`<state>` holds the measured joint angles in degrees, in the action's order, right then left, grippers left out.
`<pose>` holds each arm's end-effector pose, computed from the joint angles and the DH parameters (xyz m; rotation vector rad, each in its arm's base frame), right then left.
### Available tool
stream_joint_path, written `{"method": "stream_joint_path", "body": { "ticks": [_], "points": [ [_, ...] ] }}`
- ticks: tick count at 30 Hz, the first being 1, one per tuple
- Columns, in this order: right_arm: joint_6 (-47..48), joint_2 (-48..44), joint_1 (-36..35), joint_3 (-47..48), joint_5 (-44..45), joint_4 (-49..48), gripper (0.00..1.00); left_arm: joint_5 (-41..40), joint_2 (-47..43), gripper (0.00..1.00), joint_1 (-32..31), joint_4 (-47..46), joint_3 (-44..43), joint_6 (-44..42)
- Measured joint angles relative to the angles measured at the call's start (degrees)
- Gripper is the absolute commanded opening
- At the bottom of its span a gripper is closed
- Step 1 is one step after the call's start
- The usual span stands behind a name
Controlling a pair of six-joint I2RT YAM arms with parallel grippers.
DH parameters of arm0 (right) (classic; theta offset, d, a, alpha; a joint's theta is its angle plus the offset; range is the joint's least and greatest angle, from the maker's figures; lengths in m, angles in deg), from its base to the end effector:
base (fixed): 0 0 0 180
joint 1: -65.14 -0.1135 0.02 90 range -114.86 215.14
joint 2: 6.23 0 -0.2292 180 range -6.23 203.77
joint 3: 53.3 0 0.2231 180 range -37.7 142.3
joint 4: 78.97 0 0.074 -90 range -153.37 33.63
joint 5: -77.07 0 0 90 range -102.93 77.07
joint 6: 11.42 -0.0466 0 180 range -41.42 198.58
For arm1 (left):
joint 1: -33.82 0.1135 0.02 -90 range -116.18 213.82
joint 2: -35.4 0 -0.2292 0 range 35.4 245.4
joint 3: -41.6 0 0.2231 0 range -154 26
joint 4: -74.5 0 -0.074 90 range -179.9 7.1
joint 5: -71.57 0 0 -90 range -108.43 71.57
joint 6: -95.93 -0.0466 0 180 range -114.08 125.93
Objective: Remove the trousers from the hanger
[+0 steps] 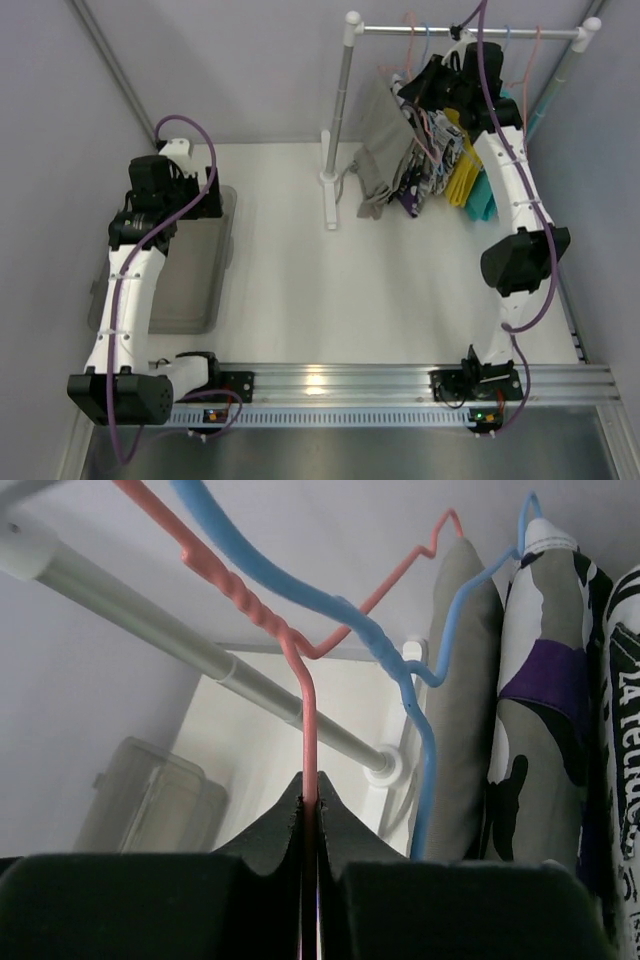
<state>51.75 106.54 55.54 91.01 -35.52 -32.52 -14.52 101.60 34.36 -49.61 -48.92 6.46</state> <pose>0.4032 0.0863 0.4114 -0.0037 1.8867 0.8018 0.2335 -0.0010 0.3520 0.0207 2.1211 -0.0723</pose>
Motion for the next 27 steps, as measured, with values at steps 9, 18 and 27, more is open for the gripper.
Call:
{"method": "stream_joint_path", "body": {
  "ticks": [9,18,27],
  "points": [
    [-3.5,-5.2,0.5,-0.5,-1.1,-3.0,0.0,1.7,0.0,0.99,0.0,0.0,0.0,0.0],
    [-4.5,-11.3,1.0,-3.5,-1.6,-4.9,0.0,6.4,0.0,0.99,0.0,-2.8,0.1,-1.2],
    [-4.8,-21.7,1.3,-15.9,-2.6,-5.1,0.0,13.4,-4.3,0.99,-4.7,-16.4,8.7,-7.0]
  ]
}}
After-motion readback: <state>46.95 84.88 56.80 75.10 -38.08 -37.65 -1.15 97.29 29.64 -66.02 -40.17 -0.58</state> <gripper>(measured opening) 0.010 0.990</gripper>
